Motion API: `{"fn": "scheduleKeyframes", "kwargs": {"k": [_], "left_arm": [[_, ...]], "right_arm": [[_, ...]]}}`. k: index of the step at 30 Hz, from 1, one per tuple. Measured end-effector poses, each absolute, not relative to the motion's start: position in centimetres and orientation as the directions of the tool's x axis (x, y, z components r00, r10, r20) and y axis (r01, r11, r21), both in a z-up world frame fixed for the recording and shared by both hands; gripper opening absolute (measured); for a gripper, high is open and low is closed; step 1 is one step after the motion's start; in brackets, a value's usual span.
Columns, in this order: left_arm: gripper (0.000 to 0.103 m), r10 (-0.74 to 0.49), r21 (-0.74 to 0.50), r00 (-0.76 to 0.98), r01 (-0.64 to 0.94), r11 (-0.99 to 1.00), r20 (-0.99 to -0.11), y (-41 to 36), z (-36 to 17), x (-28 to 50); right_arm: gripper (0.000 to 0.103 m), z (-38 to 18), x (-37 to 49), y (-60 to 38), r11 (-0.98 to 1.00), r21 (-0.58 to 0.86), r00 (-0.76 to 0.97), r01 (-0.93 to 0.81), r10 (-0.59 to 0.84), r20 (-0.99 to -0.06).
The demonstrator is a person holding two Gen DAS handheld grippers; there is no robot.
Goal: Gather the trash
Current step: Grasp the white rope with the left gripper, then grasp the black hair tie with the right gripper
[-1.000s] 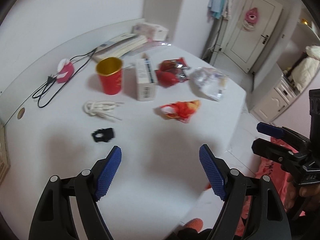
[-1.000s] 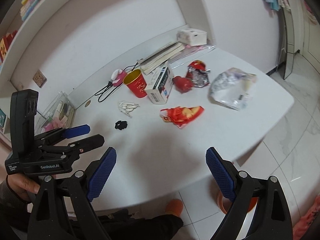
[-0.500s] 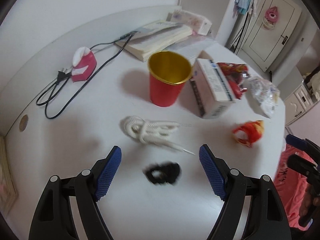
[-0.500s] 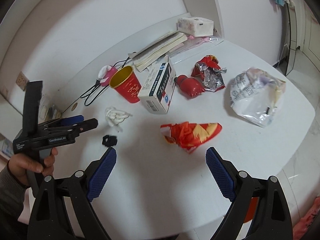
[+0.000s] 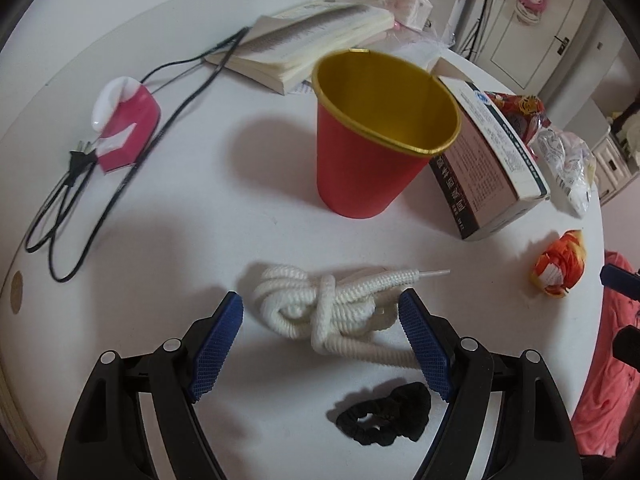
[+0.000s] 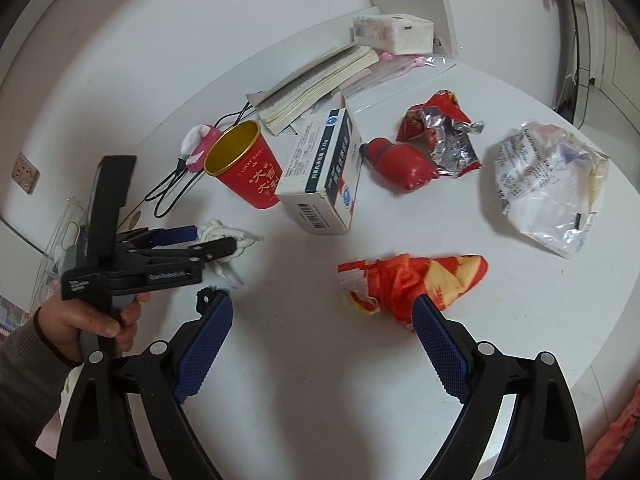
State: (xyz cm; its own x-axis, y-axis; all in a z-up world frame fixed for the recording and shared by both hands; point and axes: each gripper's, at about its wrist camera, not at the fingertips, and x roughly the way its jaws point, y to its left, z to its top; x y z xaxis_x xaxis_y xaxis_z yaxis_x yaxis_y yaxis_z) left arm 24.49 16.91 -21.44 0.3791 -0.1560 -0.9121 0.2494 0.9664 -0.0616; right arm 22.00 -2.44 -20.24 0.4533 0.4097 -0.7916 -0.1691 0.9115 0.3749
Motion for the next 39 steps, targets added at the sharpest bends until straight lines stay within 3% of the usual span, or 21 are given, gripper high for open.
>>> {"fn": "scheduleKeyframes", "kwargs": {"k": [4,7,9,12,15,26,30,32,39], "left_arm": [[0.08,-0.14,-0.027,0.389,0.283,0.959,-0.911,16.6,-21.9,24.0],[0.066,-0.105,0.03,0.413,0.309,0.951,-0.905,16.2,-21.8,23.7],[0.048,-0.109,0.032,0.424,0.314,0.949,-0.899,16.5,-21.7,23.6],[0.039,-0.128,0.001,0.412,0.299,0.954,-0.902,17.5,-21.3,23.3],[0.038,-0.128,-0.018,0.392,0.272,0.962,-0.911,19.2,-21.2,22.3],[0.038,-0.167,-0.092,0.353,0.219,0.971,-0.921,23.5,-19.7,15.5],[0.038,-0.163,-0.085,0.348,0.231,0.969,-0.923,24.2,-19.4,13.7],[0.038,-0.166,-0.093,0.344,0.218,0.971,-0.924,24.5,-19.4,13.5],[0.038,-0.196,-0.133,0.339,0.2,0.971,-0.92,24.8,-19.7,13.8]], "right_arm": [[0.09,-20.5,22.0,-2.2,0.915,0.366,0.452,-0.17,0.402,-0.796],[0.09,-20.8,22.0,-2.0,0.908,0.383,0.446,-0.169,0.417,-0.792],[0.09,-20.8,22.0,-1.6,0.906,0.386,0.445,-0.176,0.423,-0.79],[0.09,-20.8,22.0,-0.6,0.898,0.392,0.442,-0.202,0.44,-0.781],[0.089,-20.8,22.1,1.0,0.89,0.386,0.429,-0.243,0.456,-0.78],[0.067,-23.1,22.6,8.9,0.806,0.386,0.298,-0.449,0.542,-0.786],[0.064,-23.8,22.8,9.9,0.799,0.379,0.287,-0.466,0.542,-0.79],[0.054,-24.2,23.1,10.2,0.802,0.367,0.283,-0.472,0.532,-0.798],[0.043,-25.6,24.0,11.2,0.818,0.315,0.285,-0.482,0.486,-0.826]]}}
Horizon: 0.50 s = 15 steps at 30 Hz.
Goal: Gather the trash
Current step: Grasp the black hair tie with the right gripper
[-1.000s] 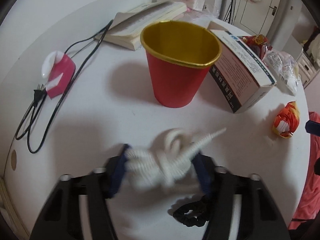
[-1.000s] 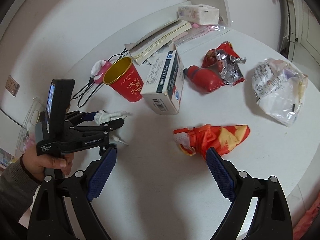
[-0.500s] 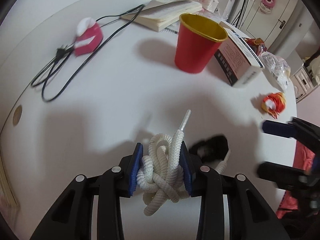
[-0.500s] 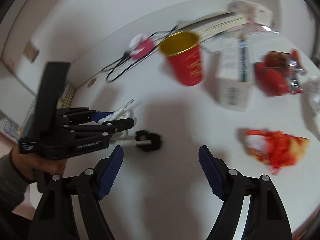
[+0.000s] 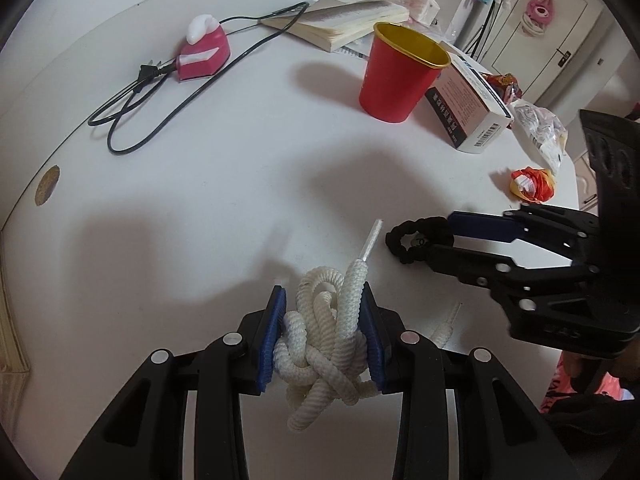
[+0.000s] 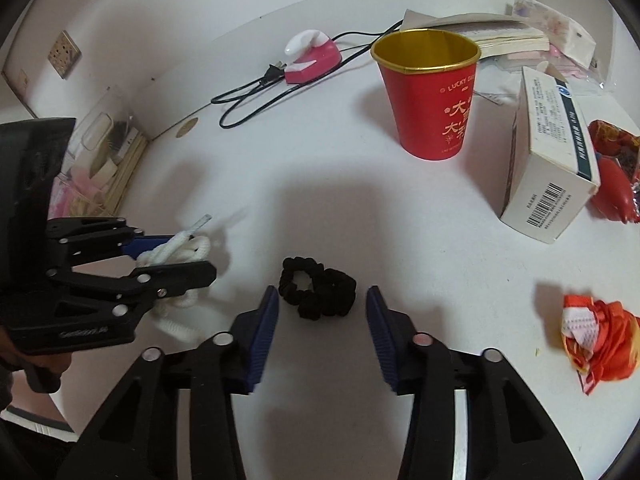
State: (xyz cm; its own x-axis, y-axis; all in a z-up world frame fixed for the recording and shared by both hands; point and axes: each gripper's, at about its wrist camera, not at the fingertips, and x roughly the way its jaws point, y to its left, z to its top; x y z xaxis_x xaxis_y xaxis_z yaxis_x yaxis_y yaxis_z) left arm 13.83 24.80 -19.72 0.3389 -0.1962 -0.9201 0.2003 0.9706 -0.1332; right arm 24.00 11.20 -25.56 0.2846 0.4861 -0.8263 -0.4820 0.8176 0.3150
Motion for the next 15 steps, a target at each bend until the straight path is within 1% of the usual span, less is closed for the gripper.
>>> {"fn": "scheduleKeyframes", "kwargs": {"k": [2,3,4,8,12,15], "left_arm": [[0.038,-0.2,-0.137,0.336,0.201,0.97,-0.92,24.5,-19.8,14.1],[0.038,-0.201,-0.139,0.335,0.201,0.97,-0.92,24.5,-19.9,14.2],[0.038,-0.202,-0.14,0.334,0.201,0.97,-0.92,24.3,-20.0,14.4],[0.038,-0.209,-0.147,0.325,0.205,0.968,-0.923,24.3,-20.3,14.7],[0.038,-0.221,-0.157,0.317,0.215,0.964,-0.922,23.9,-20.4,14.9],[0.038,-0.22,-0.156,0.315,0.217,0.964,-0.923,23.6,-20.3,15.1]], "right_arm": [[0.041,-25.5,24.0,11.5,0.819,0.3,0.295,-0.489,0.478,-0.827],[0.038,-25.6,24.2,11.8,0.821,0.291,0.297,-0.492,0.473,-0.83],[0.029,-25.6,24.3,12.0,0.821,0.283,0.297,-0.496,0.467,-0.833],[0.02,-25.7,24.3,12.8,0.816,0.247,0.306,-0.522,0.449,-0.839],[0.015,-25.6,23.8,13.1,0.815,0.221,0.322,-0.536,0.439,-0.839],[0.014,-25.6,23.8,12.7,0.818,0.26,0.313,-0.514,0.461,-0.831]]}}
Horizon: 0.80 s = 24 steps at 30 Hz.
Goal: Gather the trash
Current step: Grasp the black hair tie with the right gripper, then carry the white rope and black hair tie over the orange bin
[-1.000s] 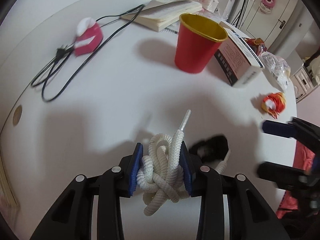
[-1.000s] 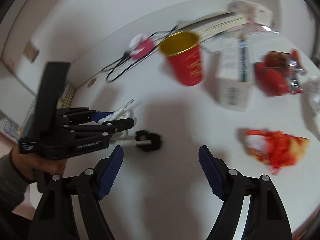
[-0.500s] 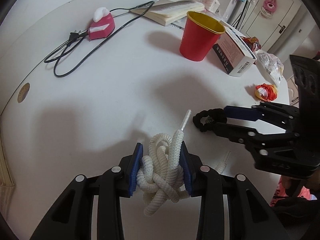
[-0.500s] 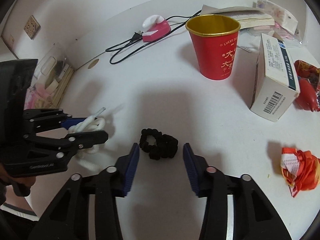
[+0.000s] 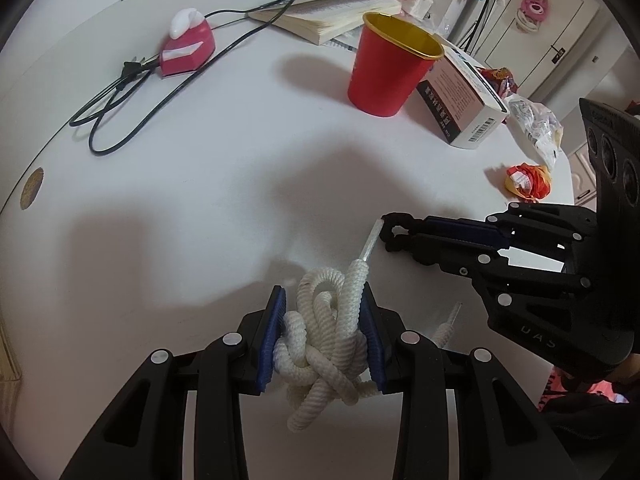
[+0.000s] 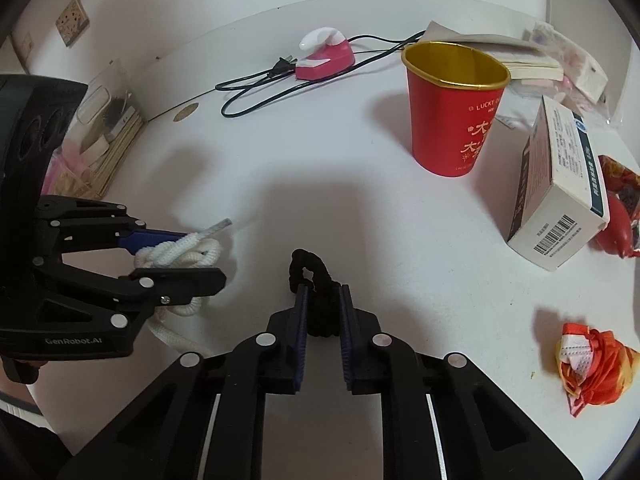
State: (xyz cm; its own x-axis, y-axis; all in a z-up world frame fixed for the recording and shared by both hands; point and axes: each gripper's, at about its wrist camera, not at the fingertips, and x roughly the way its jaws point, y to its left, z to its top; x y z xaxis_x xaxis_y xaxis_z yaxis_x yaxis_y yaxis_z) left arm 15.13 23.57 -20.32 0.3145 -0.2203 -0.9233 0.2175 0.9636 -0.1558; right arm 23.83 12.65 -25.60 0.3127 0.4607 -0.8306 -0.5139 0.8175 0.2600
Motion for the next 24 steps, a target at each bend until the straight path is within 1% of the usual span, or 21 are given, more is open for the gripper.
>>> {"fn": "scheduleKeyframes", "kwargs": {"k": [5,13,18,24], "left_arm": [[0.038,-0.213,-0.145,0.32,0.223,0.964,-0.923,23.2,-20.0,15.5],[0.038,-0.221,-0.131,0.332,0.272,0.953,-0.917,20.3,-18.6,15.4],[0.038,-0.239,-0.122,0.341,0.331,0.936,-0.909,16.4,-17.5,14.7],[0.038,-0.278,-0.118,0.333,0.427,0.896,-0.901,10.0,-16.1,13.0]], "right_arm": [[0.013,-24.9,23.5,10.9,0.821,0.334,0.309,-0.463,0.503,-0.807],[0.013,-22.1,21.4,7.4,0.822,0.365,0.361,-0.437,0.532,-0.766],[0.013,-20.6,19.1,3.6,0.831,0.387,0.392,-0.399,0.537,-0.747],[0.013,-19.1,14.8,-3.2,0.862,0.399,0.458,-0.312,0.505,-0.732]]}}
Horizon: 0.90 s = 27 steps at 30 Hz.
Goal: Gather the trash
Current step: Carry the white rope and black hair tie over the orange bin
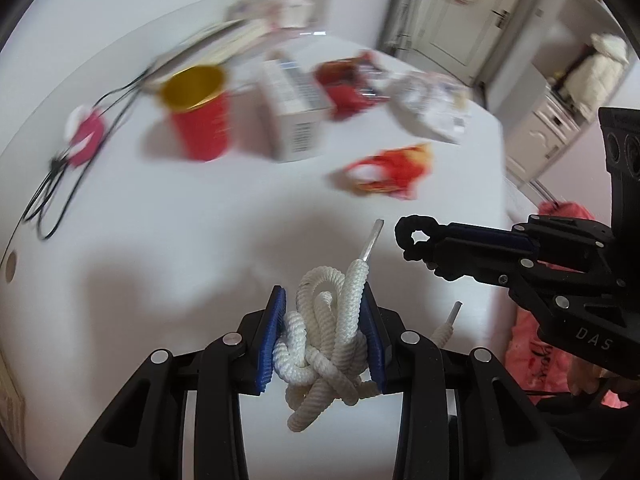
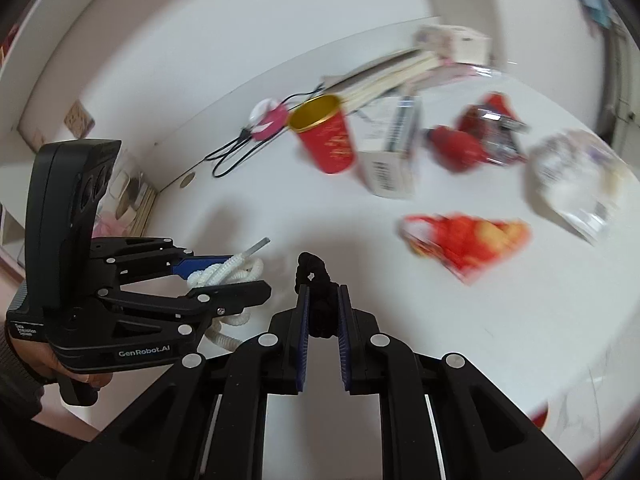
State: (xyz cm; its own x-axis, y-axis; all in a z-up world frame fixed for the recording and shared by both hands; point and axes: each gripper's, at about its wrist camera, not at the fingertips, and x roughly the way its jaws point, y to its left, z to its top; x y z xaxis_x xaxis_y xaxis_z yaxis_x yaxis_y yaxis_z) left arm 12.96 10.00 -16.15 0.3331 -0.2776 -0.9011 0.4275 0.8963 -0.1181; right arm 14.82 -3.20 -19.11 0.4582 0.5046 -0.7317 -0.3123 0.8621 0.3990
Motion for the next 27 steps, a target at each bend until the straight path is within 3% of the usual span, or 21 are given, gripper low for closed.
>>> {"fn": "scheduleKeyframes", "kwargs": {"k": [14,27], "left_arm": [[0.038,-0.396,-0.151,0.183,0.72,0.677,-0.9,-9.9,-16.7,8.4],[0.039,-0.373,-0.205,-0.007,0.846,0.493,-0.928,-22.3,-25.4,8.4]], "right_arm": [[0.013,-19.3,2.7,-22.6,0.908,0.413,0.583,0.067,0.301,-0.755],[0.013,-27.3,-1.4,-32.8,0.822,0.432,0.56,0.372,0.173,-0.81]]}}
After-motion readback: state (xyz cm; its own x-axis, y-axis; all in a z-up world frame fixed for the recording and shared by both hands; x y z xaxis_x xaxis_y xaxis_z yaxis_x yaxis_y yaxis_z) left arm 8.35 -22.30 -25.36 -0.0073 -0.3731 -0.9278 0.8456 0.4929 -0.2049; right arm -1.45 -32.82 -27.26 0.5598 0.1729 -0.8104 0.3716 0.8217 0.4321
